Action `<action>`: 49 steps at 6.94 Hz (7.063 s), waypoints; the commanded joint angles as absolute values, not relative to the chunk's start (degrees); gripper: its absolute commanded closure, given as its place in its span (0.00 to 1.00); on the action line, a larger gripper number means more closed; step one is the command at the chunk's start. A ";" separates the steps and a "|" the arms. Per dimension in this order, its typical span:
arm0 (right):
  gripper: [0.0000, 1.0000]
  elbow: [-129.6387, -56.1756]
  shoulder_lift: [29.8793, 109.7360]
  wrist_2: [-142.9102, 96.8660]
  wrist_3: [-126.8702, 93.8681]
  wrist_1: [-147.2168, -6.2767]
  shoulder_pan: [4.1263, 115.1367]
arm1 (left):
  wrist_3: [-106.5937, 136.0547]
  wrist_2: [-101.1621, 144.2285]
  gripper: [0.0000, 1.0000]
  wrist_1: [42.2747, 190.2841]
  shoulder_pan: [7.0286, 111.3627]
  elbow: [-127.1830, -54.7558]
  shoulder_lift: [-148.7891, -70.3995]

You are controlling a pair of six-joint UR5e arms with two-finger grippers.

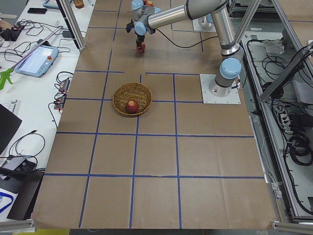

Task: Transfer apple from basket to plate
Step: 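Lower the apple onto the table center and open the left gripper, then raise the left gripper back over the basket while the right gripper reaches toward the apple, then lower the right gripper and close it on the yellow-red apple, then carry the apple with the right gripper over the white plate, then lower the apple onto the plate and open the right gripper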

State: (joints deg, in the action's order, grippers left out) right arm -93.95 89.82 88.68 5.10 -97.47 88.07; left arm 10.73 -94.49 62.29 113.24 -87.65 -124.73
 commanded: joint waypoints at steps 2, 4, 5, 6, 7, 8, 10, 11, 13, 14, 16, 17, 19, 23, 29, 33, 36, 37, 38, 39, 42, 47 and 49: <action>0.00 -93.96 89.82 88.77 5.10 -97.47 88.07 | 11.60 -94.39 0.09 62.23 113.29 -87.98 -124.72; 0.00 -93.96 89.82 88.68 5.10 -97.47 88.07 | 13.36 -94.48 0.01 62.31 113.29 -87.28 -124.19; 0.00 -93.96 89.82 88.68 5.10 -97.47 88.07 | 13.36 -94.57 0.01 63.01 112.94 -86.41 -122.19; 0.00 -93.96 89.82 88.68 5.10 -97.47 88.07 | 12.84 -94.83 0.01 65.28 111.20 -86.31 -117.47; 0.00 -93.96 89.82 88.68 5.10 -97.56 88.07 | 11.96 -95.01 0.01 68.43 108.14 -86.57 -112.90; 0.00 -93.96 89.82 88.68 5.10 -97.56 88.07 | 6.47 -95.18 0.01 71.51 104.54 -87.09 -108.24; 0.00 -93.52 89.48 88.59 4.84 -97.73 88.07 | 0.38 -95.19 0.01 75.83 95.84 -88.32 -100.41; 0.00 -93.52 89.39 88.51 4.40 -98.08 88.33 | -4.00 -95.36 0.01 80.98 92.41 -88.42 -96.89; 0.00 -93.17 87.38 88.42 0.65 -99.48 92.34 | -7.18 -95.10 0.01 86.29 87.82 -88.51 -92.48; 0.00 -91.60 84.23 88.68 -4.17 -102.19 96.64 | -7.64 -95.10 0.01 87.18 87.37 -88.51 -91.85; 0.00 -88.60 75.72 89.38 -13.67 -107.62 104.90 | -7.21 -94.66 0.01 87.36 87.36 -88.51 -91.76; 0.00 -88.68 72.11 89.56 -17.37 -112.89 107.64 | -6.86 -94.66 0.01 87.97 87.45 -88.42 -91.76; 0.00 -88.77 64.99 92.61 -23.97 -120.28 111.78 | -6.68 -94.31 0.01 89.64 87.89 -88.07 -91.58; 0.00 -89.91 57.14 93.78 -25.05 -127.09 114.61 | -6.59 -92.20 0.01 90.97 87.89 -87.45 -91.05; 0.58 -92.29 57.65 93.78 -24.96 -129.20 114.43 | -6.68 -92.55 0.01 90.18 87.80 -88.24 -92.02; 0.62 -92.11 67.46 94.22 -20.77 -121.51 106.74 | -6.68 -92.55 0.01 90.09 87.72 -86.49 -92.99; 0.62 -99.55 77.05 94.39 0.27 -118.56 90.32 | -6.68 -92.64 0.01 90.09 87.63 -86.40 -92.99; 0.62 -101.41 78.65 94.22 9.49 -118.91 84.09 | -6.68 -92.55 0.01 90.09 87.63 -86.57 -93.16; 0.63 -101.86 78.75 93.78 18.72 -118.92 77.32 | -6.68 -92.55 0.01 90.09 87.63 -86.83 -93.25; 0.63 -102.13 78.58 93.34 26.46 -118.92 71.60 | -6.68 -92.55 0.01 90.09 87.71 -87.62 -92.64; 0.63 -104.93 77.00 90.88 36.99 -121.54 63.29 | -6.68 -92.55 0.01 90.09 87.71 -87.89 -91.67; 0.63 -106.79 74.89 90.26 37.35 -126.12 62.84 | -6.68 -95.34 0.01 90.44 87.45 -86.93 -91.75; 0.00 -106.61 74.10 90.44 37.27 -126.82 62.84 | -6.85 -94.48 0.01 90.61 87.54 -87.97 -90.36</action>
State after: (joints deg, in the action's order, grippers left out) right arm -106.75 74.74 90.31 37.34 -126.25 62.84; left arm -6.76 -94.52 90.46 87.54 -87.16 -91.19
